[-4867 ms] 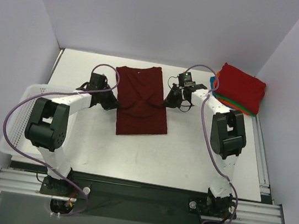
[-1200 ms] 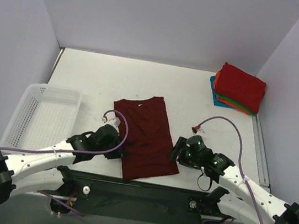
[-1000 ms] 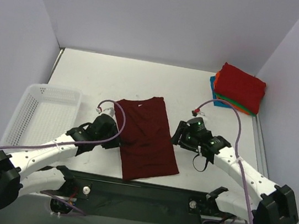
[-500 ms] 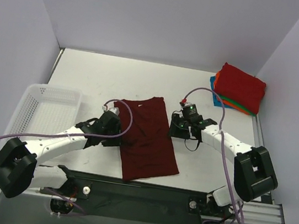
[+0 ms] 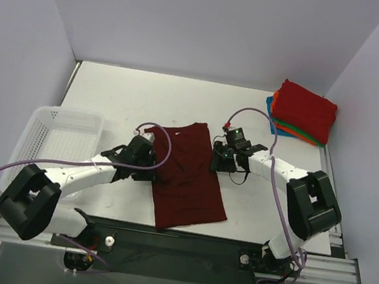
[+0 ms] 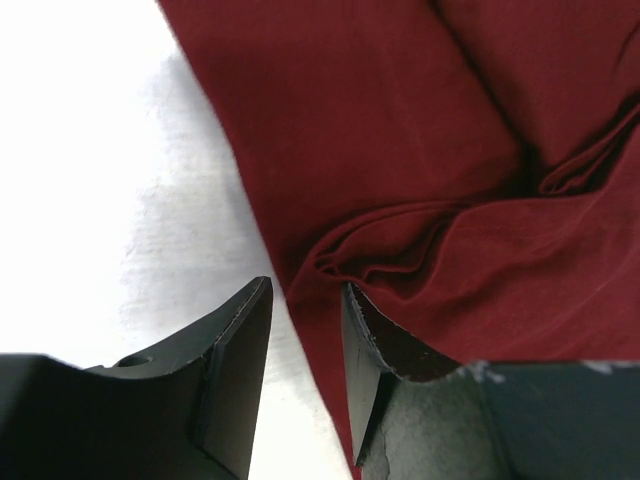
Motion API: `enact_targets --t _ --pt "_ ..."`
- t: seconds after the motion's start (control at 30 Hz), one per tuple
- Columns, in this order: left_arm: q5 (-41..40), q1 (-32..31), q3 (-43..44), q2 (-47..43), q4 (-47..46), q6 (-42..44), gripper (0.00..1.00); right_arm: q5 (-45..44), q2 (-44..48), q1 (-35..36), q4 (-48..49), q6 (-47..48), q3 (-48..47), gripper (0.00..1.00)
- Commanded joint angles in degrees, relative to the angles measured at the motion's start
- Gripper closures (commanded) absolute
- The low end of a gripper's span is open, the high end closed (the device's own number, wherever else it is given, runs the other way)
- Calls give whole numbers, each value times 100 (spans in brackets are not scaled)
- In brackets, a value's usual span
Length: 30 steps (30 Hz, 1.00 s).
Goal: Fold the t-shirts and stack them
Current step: Fold the folded rectangular tshirt in 1/3 of the way
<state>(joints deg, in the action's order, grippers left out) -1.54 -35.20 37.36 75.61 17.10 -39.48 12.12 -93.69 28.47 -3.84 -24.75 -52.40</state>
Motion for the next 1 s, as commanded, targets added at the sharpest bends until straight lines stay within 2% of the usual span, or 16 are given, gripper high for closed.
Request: enact_targets --t 0.0,0.33,0.8,0.97 --pt "154 57 263 111 -427 169 56 45 -79 -34 -56 93 -253 64" --pt "154 119 385 340 -497 231 66 133 -343 -43 -47 67 -385 66" --pt "338 206 394 252 -585 275 91 80 -132 -69 -82 41 -314 87" --pt "339 250 359 156 -594 266 99 54 17 -105 -82 23 -262 91"
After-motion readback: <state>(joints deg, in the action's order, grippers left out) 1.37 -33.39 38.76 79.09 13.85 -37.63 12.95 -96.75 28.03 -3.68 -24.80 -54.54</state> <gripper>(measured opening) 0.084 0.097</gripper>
